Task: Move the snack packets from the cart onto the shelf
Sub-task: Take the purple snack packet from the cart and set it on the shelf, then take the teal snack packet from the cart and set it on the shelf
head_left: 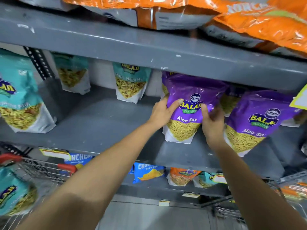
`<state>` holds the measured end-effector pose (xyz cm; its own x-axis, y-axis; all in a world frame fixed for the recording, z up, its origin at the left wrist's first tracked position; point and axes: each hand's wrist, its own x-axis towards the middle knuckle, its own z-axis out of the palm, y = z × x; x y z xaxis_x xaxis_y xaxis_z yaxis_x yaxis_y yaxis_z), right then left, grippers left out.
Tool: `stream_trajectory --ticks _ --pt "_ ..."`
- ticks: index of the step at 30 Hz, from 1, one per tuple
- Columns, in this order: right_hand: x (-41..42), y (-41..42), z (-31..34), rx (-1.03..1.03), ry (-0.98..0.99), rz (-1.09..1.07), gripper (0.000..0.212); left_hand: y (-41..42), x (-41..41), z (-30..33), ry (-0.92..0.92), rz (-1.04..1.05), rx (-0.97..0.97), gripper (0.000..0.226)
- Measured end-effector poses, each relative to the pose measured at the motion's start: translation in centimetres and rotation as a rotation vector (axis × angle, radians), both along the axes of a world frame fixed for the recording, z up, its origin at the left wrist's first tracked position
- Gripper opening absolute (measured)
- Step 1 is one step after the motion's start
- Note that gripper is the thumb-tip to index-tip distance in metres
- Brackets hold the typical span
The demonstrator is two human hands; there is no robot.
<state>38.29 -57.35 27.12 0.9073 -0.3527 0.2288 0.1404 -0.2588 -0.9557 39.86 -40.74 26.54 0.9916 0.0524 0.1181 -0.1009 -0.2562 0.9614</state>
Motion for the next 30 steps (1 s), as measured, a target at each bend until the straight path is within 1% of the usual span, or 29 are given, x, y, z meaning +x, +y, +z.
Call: stream_trajectory --ticks 1,2,4,5,7,9,11,13,14,15,17,18,19,21,22,23,25,26,27,28,30 --pt "-0.5 0.6 -0.3 -0.026 -0.089 -0.049 0.037 0.4 -0.3 0.1 -0.015 -0.011 -0.016 0.040" --pt "-1.2 1.3 -0.7 -0.027 -0.191 -0.089 0.047 1.0 -0.8 0.1 -0.037 -0.010 -0.038 0.041" --pt "-2.6 3.4 -1.6 -0.056 -0.346 -0.153 0.050 3.0 -2.1 -0.2 -0.088 0.073 -0.069 0.048" --pt "-3.4 4.9 -1.9 -0.088 -0.379 -0.163 0.048 4.5 -3.0 -0.3 -0.112 0.136 -0.063 0.047" --pt "-4.9 8.4 -2.5 -0.163 -0.386 -0.115 0.035 8.2 -5.3 -1.2 -0.132 0.253 -0.039 0.036" --pt "-6.4 12.9 -3.3 -0.237 -0.378 0.044 0.019 13.1 -8.5 -2.8 -0.094 0.357 -0.017 0.023" --pt "-8.0 17.8 -4.8 -0.255 -0.364 0.267 0.009 18.6 -12.5 -5.2 -0.050 0.470 0.031 0.016" --pt "-9.4 22.9 -6.8 -0.271 -0.304 0.478 0.009 24.0 -17.2 -7.7 0.023 0.599 0.095 0.015" --pt "-10.2 25.4 -8.0 -0.291 -0.260 0.576 0.011 26.8 -19.8 -9.3 0.115 0.657 0.144 0.016" --pt "-10.9 27.9 -9.5 -0.312 -0.219 0.667 0.011 29.4 -22.4 -10.9 0.238 0.707 0.213 0.018" --pt "-12.6 32.8 -12.2 -0.369 -0.107 0.861 0.010 34.5 -27.8 -14.9 0.575 0.770 0.368 0.028" --pt "-13.6 35.2 -13.6 -0.407 -0.053 0.963 0.014 36.5 -30.5 -16.5 0.738 0.768 0.409 0.032" --pt "-14.5 37.5 -15.0 -0.449 -0.009 1.048 0.020 38.3 -32.9 -18.2 0.855 0.755 0.407 0.033" --pt "-16.1 41.4 -17.6 -0.562 0.060 1.144 0.030 40.9 -36.3 -20.4 0.981 0.727 0.293 0.032" --pt "-16.7 43.2 -18.7 -0.614 0.098 1.166 0.033 42.0 -37.4 -21.3 0.998 0.736 0.232 0.040" --pt "-17.0 45.0 -19.8 -0.642 0.147 1.189 0.034 43.3 -38.2 -22.6 0.994 0.769 0.167 0.056" --pt "-17.2 48.2 -21.4 -0.706 0.242 1.214 0.034 45.3 -39.2 -24.6 0.891 0.845 -0.045 0.094" --pt "-17.3 49.5 -21.9 -0.716 0.297 1.242 0.032 46.4 -39.5 -26.2 0.821 0.870 -0.146 0.107" --pt "-17.0 50.9 -23.1 -0.696 0.367 1.274 0.037 47.3 -39.6 -27.8 0.775 0.870 -0.213 0.109" --pt "-16.5 52.1 -23.9 -0.657 0.453 1.312 0.046 47.8 -39.4 -28.8 0.731 0.869 -0.234 0.101" --pt "-16.0 53.8 -25.7 -0.569 0.595 1.381 0.071 48.4 -38.6 -30.1 0.648 0.861 -0.217 0.078"
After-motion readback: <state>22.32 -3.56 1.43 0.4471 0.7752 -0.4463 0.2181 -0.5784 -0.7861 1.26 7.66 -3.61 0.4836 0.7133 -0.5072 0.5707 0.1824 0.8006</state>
